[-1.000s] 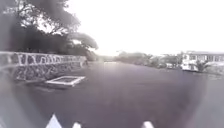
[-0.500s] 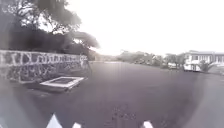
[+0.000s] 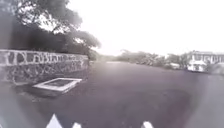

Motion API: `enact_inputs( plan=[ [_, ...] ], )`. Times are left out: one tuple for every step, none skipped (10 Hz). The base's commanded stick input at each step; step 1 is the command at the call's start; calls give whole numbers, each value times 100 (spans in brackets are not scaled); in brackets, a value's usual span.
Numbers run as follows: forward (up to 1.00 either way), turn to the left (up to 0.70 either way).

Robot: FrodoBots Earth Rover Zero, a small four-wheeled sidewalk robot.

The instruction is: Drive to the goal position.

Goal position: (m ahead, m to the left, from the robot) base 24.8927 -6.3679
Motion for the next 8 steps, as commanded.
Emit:
enact_inputs(
  plan=[
    [70, 0],
    [70, 0],
    [70, 0],
    [70, 0],
    [70, 0],
    [70, 0],
    [70, 0],
    [70, 0]
  ],
)
